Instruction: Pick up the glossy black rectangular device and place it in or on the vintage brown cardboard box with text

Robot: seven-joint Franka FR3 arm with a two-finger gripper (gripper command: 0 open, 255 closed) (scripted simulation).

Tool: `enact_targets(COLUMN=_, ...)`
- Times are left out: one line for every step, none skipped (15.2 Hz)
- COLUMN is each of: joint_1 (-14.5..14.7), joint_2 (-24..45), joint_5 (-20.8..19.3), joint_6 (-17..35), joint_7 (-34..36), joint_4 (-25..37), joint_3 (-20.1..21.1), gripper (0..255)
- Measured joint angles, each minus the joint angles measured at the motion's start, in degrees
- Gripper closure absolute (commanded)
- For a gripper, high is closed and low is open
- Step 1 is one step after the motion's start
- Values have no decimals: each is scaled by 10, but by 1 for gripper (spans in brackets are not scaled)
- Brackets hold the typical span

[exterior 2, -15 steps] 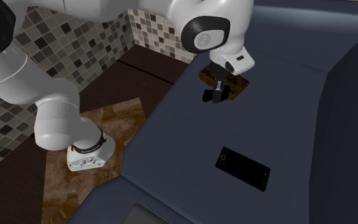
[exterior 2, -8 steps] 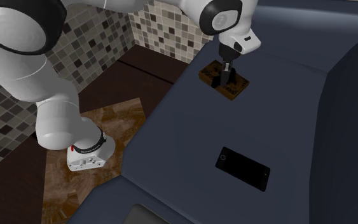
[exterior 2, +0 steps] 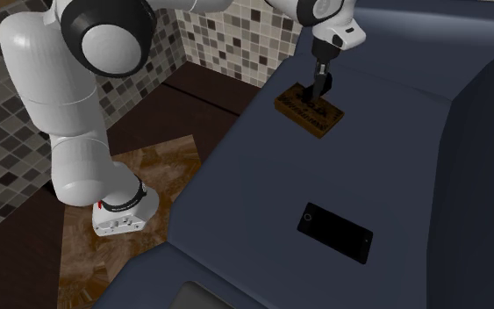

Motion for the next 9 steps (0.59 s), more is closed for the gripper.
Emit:
enact_targets(joint_1=1, joint_2=6, joint_5=0, joint_6=4, joint_7=2, joint_4=2, joint_3=0, gripper=255)
enact_targets(joint_1=3, joint_2=10, joint_5=-1, joint_6=8, joint_7=5, joint_4=2, joint_3=1, gripper=255)
enact_targets(joint_1=3, joint_2=9, joint_5=-1, joint_6=16, joint_7=5, joint_4=-7, joint_3=1, gripper=255)
enact_targets(joint_1=3, joint_2=11, joint_5=-1, joint_6=23, joint_7=6, joint_4=-13, joint_3=1, gripper=255)
enact_targets(joint_1=3, joint_2=13, joint_5=-2, joint_6=28, joint_7=7, joint_4=-16, joint_3=1, gripper=255)
enact_targets(joint_1=3, joint_2=14, joint_5=-2, joint_6=35, joint_7=8, joint_4=-21, joint_3=1, gripper=255)
enact_targets(joint_1=3, joint_2=16, joint_5=-2, joint_6=42, joint_7=8, joint_4=-23, joint_3=1, gripper=255)
enact_targets(joint_1=3, joint_2=19, joint_5=-3, joint_6=50, joint_7=9, joint_4=-25, joint_3=1, gripper=255)
enact_targets(joint_1=3, joint_2=19, joint_5=-3, joint_6=59, joint_7=9, joint_4=-33, joint_3=0, gripper=255)
